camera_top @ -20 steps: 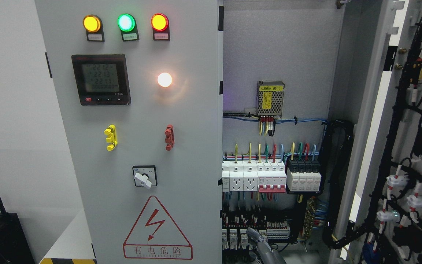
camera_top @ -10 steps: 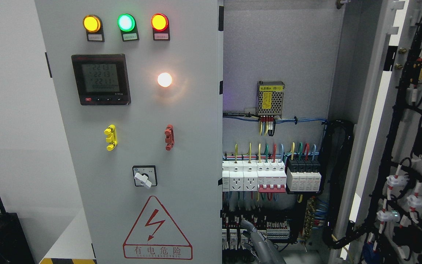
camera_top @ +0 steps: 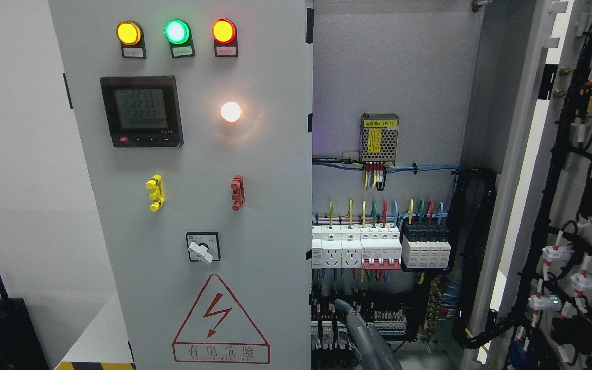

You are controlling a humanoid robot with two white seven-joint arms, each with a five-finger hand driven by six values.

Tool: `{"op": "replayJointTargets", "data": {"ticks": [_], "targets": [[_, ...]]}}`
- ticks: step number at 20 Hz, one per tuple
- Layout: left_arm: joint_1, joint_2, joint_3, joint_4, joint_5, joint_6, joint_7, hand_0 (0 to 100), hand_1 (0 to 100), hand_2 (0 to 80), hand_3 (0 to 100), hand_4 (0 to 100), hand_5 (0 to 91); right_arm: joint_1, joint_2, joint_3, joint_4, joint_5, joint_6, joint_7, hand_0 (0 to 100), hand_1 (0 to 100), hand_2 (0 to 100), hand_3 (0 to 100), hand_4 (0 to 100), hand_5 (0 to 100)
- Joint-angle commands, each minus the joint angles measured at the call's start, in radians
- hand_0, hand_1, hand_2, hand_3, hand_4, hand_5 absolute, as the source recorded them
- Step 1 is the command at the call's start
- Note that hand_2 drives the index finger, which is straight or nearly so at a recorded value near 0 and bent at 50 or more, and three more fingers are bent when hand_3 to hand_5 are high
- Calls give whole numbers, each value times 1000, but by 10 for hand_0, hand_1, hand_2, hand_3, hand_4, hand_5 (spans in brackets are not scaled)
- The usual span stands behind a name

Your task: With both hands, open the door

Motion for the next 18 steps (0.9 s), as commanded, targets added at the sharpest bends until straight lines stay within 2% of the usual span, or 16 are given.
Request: {"op": "replayJointTargets", "data": {"ticks": [1, 8, 16, 18], "targets": [[0, -28, 0, -29, 0, 0, 1, 0, 0, 0, 0, 0, 0, -31, 27, 6, 64, -2, 0, 1, 382, 0, 0, 0, 0, 0], [-1, -28, 0, -29, 0, 0, 1, 0, 0, 0, 0, 0, 0, -63, 27, 55, 67, -3, 1, 2, 381, 0, 0, 0, 0, 0], [0, -28, 0, -29, 0, 0, 1, 0, 0, 0, 0, 0, 0, -103, 22, 63, 118, -58, -2, 4, 381, 0, 0, 0, 0, 0], [-1, -29, 0, -29, 0, 0, 1, 0, 0, 0, 0, 0, 0, -105, 21, 63, 116, -58, -2, 22, 381, 0, 0, 0, 0, 0]]}}
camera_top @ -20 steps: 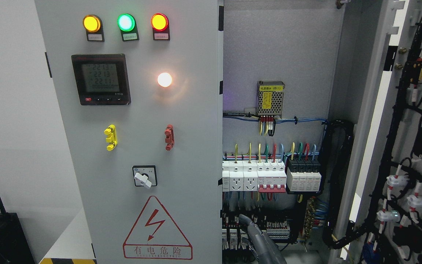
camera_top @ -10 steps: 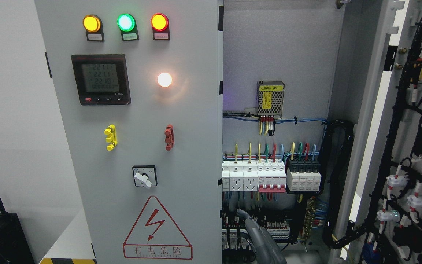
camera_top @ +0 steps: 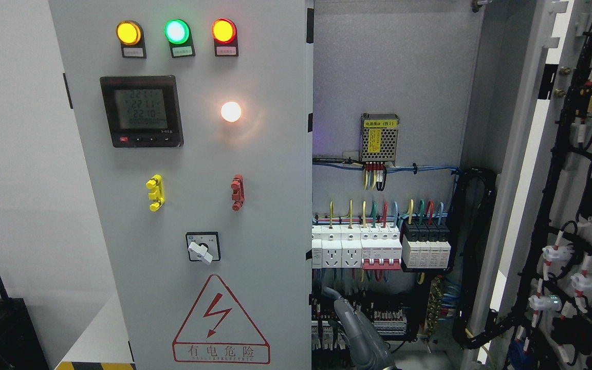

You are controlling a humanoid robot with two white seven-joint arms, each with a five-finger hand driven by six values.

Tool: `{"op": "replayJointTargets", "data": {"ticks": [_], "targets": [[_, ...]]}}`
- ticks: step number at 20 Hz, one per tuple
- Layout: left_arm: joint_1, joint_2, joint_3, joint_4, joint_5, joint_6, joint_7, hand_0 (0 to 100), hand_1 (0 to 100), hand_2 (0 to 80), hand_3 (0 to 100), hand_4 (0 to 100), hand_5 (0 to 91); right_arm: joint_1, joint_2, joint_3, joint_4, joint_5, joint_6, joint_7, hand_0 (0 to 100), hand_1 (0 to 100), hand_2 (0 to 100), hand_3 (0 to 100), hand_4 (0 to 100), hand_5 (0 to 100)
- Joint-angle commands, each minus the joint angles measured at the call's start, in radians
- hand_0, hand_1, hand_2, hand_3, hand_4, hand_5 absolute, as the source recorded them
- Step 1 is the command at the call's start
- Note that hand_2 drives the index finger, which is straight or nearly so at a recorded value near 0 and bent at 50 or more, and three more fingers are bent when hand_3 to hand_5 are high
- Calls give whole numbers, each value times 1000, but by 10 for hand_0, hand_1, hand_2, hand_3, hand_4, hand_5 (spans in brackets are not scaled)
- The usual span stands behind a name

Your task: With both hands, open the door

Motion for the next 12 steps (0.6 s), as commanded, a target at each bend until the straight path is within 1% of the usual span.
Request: {"op": "replayJointTargets", "data": {"ticks": [1, 6, 10, 12], "targets": [[1, -29, 0, -29, 0, 0, 1, 0, 0, 0, 0, 0, 0, -22, 17, 20, 43, -21, -3, 23, 381, 0, 0, 0, 0, 0], [1, -28, 0, -29, 0, 0, 1, 0, 0, 0, 0, 0, 0, -49, 17, 20, 65, -23, -1, 29, 381, 0, 0, 0, 0, 0], [1, -29, 0, -29, 0, 0, 1, 0, 0, 0, 0, 0, 0, -57, 14, 20, 82, -23, -4, 32, 381, 0, 0, 0, 0, 0], [1, -28, 0, -29, 0, 0, 1, 0, 0, 0, 0, 0, 0, -77, 14, 19, 103, -27, -9, 38, 381, 0, 0, 0, 0, 0]]}}
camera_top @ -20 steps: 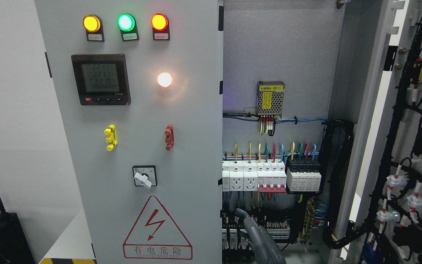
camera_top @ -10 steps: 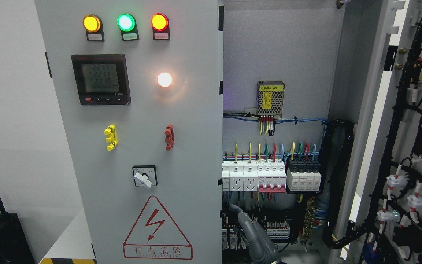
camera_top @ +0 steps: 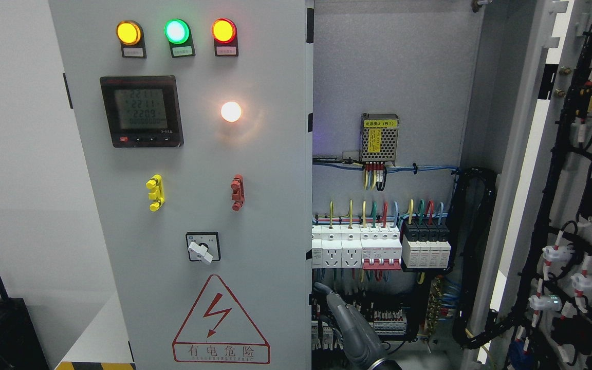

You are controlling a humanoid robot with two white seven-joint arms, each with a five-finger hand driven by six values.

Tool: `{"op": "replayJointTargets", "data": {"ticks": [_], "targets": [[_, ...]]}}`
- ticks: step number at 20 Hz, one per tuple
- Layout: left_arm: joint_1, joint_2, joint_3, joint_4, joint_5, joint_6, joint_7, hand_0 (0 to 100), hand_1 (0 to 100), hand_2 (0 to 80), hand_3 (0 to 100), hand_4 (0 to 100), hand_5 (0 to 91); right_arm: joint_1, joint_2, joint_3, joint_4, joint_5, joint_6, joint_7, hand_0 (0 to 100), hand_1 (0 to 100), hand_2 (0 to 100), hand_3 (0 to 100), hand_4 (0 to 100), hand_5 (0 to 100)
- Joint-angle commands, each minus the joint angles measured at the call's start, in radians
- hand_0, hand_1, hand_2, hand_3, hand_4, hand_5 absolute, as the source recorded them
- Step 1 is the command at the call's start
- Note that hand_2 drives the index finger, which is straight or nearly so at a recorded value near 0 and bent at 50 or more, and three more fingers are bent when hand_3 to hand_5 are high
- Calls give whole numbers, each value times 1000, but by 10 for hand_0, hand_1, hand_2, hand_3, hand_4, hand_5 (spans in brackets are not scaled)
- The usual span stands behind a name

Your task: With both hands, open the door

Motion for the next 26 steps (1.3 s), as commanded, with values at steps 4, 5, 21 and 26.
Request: {"op": "replayJointTargets", "data": {"ticks": [4, 5, 21, 26], "targets": [[0, -28, 0, -29, 0, 0, 1, 0, 0, 0, 0, 0, 0, -35, 11, 5, 74, -30, -6, 53, 381, 0, 0, 0, 0, 0], [0, -28, 0, -29, 0, 0, 1, 0, 0, 0, 0, 0, 0, -36, 11, 5, 74, -31, -6, 55, 381, 0, 0, 0, 0, 0], [0, -29, 0, -29, 0, 0, 1, 0, 0, 0, 0, 0, 0, -70, -9, -5, 110, -33, -7, 83, 382, 0, 0, 0, 0, 0], [0, -29, 0, -29, 0, 0, 1, 0, 0, 0, 0, 0, 0, -82, -10, -8, 126, -79, -9, 86, 382, 0, 0, 0, 0, 0]]}}
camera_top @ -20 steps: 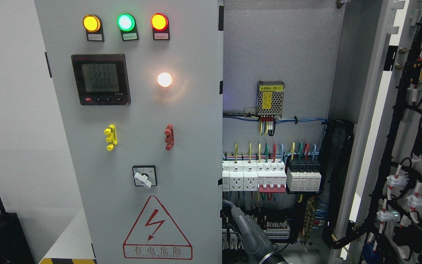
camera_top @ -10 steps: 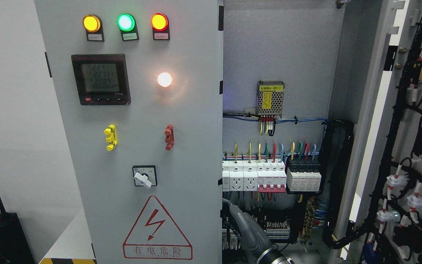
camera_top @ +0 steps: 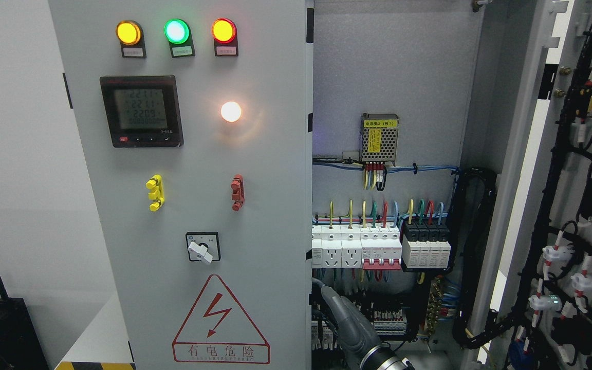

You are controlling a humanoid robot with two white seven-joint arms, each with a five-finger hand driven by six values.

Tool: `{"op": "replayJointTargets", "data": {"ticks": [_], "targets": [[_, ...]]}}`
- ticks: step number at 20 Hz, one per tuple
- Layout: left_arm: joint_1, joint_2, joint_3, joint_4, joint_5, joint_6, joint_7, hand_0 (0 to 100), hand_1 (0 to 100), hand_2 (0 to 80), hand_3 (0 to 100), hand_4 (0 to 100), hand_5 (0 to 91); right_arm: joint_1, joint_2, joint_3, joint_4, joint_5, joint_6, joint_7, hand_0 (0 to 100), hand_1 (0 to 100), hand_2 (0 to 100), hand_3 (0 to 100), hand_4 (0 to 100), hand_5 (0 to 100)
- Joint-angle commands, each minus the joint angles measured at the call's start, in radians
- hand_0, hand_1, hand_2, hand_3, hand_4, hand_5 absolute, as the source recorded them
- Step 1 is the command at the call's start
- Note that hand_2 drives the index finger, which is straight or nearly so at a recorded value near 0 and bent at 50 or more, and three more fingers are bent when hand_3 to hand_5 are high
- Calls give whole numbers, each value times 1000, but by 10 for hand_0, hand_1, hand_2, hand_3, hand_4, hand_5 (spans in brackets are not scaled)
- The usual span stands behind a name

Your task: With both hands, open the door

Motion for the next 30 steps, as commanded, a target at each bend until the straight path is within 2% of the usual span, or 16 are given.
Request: {"op": "replayJointTargets", "data": {"ticks": [1, 4, 7, 12, 16, 23, 30], "targets": [[0, -28, 0, -29, 0, 0, 1, 0, 0, 0, 0, 0, 0, -16, -11, -2, 31, -47, 1, 2, 382, 0, 0, 0, 0, 0], [0, -29, 0, -29, 0, 0, 1, 0, 0, 0, 0, 0, 0, -16, -11, -1, 31, -49, 1, 3, 382, 0, 0, 0, 0, 0], [0, -29, 0, -29, 0, 0, 1, 0, 0, 0, 0, 0, 0, -19, -11, 1, 31, -47, 1, 52, 382, 0, 0, 0, 0, 0], [0, -29, 0, -29, 0, 0, 1, 0, 0, 0, 0, 0, 0, -29, -11, -4, 48, -49, 1, 60, 382, 0, 0, 0, 0, 0], [0, -28, 0, -29, 0, 0, 1, 0, 0, 0, 0, 0, 0, -42, -23, -5, 60, -49, 1, 100, 382, 0, 0, 0, 0, 0], [-1, -29, 0, -29, 0, 0, 1, 0, 0, 0, 0, 0, 0, -58, -25, -5, 83, -52, -1, 106, 382, 0, 0, 0, 0, 0], [0, -29, 0, -29, 0, 0, 1, 0, 0, 0, 0, 0, 0, -65, -31, -5, 97, -57, -1, 152, 382, 0, 0, 0, 0, 0]]}}
